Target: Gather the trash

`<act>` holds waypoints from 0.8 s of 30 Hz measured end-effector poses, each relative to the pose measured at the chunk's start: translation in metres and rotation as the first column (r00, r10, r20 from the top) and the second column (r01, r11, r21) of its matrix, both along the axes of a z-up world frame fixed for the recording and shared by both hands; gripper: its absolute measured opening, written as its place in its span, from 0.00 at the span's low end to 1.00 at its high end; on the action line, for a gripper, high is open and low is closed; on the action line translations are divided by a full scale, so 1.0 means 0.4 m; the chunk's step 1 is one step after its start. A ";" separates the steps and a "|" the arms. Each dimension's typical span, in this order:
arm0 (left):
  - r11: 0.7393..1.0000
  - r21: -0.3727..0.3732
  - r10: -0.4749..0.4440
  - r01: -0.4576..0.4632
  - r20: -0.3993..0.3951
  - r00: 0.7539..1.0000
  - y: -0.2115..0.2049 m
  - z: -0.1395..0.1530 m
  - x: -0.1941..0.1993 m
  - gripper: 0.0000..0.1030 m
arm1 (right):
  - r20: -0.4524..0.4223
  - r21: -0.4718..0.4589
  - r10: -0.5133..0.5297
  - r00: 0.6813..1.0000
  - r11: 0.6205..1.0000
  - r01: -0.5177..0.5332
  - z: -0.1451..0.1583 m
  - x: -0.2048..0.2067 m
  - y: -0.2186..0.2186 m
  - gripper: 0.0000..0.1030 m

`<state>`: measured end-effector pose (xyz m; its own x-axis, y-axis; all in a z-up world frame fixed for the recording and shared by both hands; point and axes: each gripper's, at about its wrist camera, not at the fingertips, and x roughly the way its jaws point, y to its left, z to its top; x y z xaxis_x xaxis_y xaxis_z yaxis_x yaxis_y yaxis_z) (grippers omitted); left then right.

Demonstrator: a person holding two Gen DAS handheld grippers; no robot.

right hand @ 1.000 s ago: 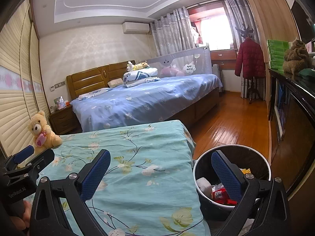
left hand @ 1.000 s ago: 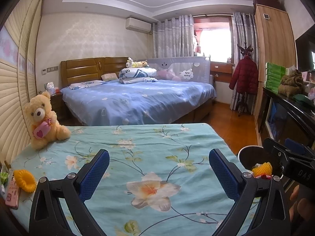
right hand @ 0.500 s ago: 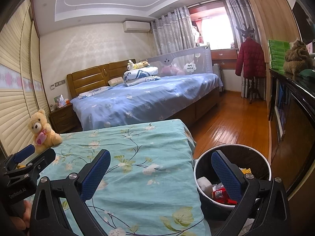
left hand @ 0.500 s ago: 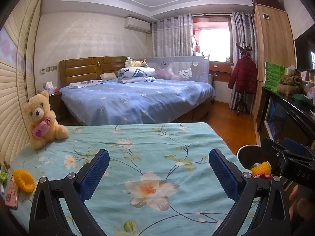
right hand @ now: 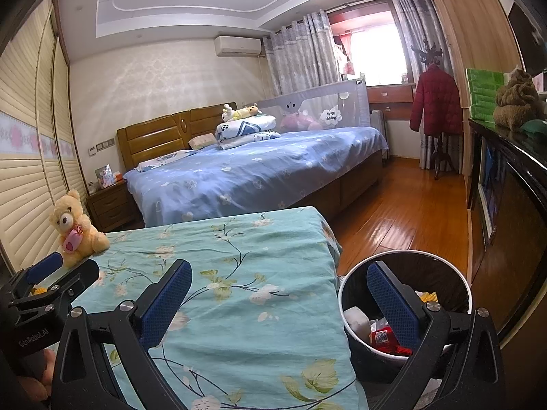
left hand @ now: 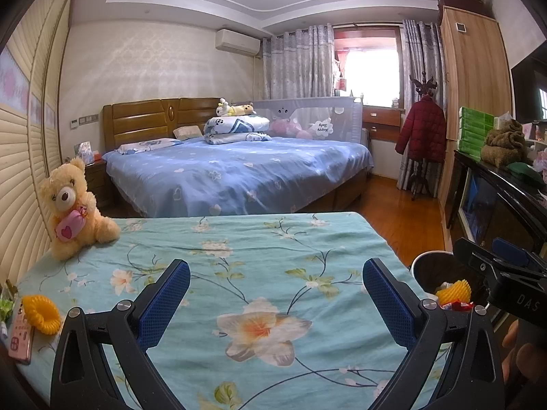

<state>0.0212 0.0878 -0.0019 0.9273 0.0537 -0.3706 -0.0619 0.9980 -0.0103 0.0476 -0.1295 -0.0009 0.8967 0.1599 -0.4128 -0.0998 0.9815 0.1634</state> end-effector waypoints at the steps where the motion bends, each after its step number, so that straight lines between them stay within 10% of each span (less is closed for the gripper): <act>1: 1.000 0.000 0.001 -0.001 0.001 1.000 0.000 0.000 0.000 0.99 | -0.001 0.000 0.001 1.000 1.000 -0.001 0.001 0.000 0.001 1.00; 24: 1.000 -0.011 0.002 -0.003 -0.023 1.000 0.008 -0.008 0.009 0.99 | -0.028 -0.003 0.020 0.999 1.000 -0.020 -0.020 0.015 0.024 1.00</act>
